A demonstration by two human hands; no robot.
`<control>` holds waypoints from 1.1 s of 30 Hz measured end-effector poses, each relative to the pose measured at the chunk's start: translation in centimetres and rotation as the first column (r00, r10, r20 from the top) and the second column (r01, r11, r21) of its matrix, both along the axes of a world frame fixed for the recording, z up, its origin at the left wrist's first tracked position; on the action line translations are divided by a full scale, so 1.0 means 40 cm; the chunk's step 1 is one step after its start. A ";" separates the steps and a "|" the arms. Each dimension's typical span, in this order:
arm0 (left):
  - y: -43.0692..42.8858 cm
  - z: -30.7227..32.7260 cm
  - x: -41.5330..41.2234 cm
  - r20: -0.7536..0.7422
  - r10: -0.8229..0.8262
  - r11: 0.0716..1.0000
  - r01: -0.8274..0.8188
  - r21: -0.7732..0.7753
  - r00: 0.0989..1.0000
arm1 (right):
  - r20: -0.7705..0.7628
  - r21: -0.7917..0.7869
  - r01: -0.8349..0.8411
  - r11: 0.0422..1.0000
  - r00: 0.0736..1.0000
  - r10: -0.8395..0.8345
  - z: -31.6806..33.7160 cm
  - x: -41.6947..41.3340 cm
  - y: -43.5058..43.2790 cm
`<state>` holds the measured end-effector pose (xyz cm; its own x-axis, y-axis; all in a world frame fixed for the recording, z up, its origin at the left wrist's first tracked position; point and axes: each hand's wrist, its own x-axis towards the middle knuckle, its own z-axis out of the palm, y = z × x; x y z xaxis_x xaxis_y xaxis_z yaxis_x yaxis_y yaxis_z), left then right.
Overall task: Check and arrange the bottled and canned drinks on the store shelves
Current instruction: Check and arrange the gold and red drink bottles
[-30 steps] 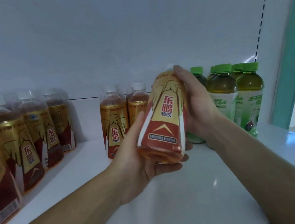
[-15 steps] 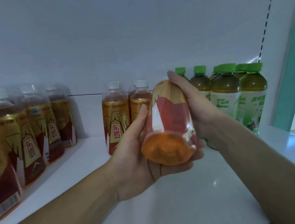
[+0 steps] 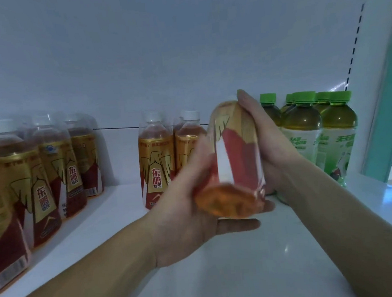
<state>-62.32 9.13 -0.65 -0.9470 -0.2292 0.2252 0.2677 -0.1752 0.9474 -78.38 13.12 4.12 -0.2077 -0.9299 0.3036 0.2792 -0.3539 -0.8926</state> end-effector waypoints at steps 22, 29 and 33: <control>0.003 0.003 -0.003 -0.056 0.519 0.818 -0.515 -0.259 0.853 | -0.433 -0.340 0.309 0.888 0.788 -0.439 -0.013 0.018 0.004; 0.039 0.013 -0.009 0.020 0.343 0.936 -0.344 0.081 0.939 | -0.150 0.020 0.089 0.996 0.985 -0.085 0.001 0.007 0.005; 0.032 0.014 -0.005 0.003 0.350 0.937 -0.350 -0.014 0.937 | -0.071 -0.010 0.207 0.978 0.976 -0.207 0.004 -0.005 -0.011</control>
<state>-62.52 10.39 -0.10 -0.8085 -0.5434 0.2259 0.3052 -0.0589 0.9505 -78.60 12.69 4.28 -0.3733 -0.8682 0.3269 0.1356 -0.3996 -0.9066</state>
